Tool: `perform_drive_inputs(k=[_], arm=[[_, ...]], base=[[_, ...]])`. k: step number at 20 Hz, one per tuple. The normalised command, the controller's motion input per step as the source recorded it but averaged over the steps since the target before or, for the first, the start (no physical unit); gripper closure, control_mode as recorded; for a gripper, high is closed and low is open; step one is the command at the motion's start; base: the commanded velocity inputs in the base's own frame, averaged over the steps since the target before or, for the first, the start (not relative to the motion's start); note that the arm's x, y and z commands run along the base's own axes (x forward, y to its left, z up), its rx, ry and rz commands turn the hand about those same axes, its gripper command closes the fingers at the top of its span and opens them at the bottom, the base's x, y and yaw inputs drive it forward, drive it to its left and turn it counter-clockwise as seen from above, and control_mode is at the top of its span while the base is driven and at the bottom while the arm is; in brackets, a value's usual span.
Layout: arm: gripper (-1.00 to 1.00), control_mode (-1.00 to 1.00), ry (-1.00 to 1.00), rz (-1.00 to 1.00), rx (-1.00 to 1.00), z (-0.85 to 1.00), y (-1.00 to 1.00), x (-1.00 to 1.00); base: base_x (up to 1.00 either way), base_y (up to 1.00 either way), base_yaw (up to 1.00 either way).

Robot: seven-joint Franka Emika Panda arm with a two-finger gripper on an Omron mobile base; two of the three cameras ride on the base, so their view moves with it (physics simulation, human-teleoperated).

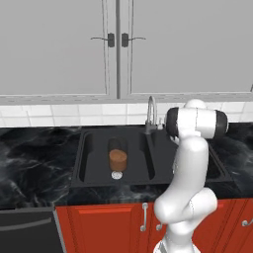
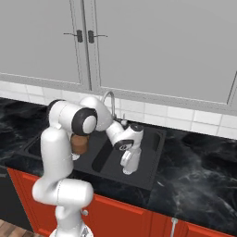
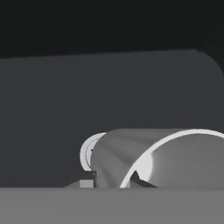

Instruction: Pick the jar and glass cup and place them in the sink. Then turn on the water.

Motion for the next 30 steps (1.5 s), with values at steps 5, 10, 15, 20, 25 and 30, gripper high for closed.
perform_drive_inputs(k=[5,10,15,20,25,30], arm=[[1.00,-1.00,-0.08,0.07,0.00,-0.45,-0.03,0.06],[-1.00,-1.00,-0.06,0.02,0.00,-0.08,0.00,-0.27],[-1.00,-1.00,-0.09,0.00,0.00,0.41,0.06,-0.86],[-1.00,-1.00,-0.02,-0.02,0.00,0.91,0.12,-0.43],[-1.00,-1.00,0.00,0.00,0.00,1.00,0.00,0.04],[-1.00,-1.00,0.00,0.00,0.08,0.92,0.00,0.12]], base=[[0.00,0.00,0.00],[0.00,0.00,0.00],[0.00,0.00,0.00],[0.00,0.00,0.00],[0.00,0.00,0.00],[0.00,0.00,0.00]])
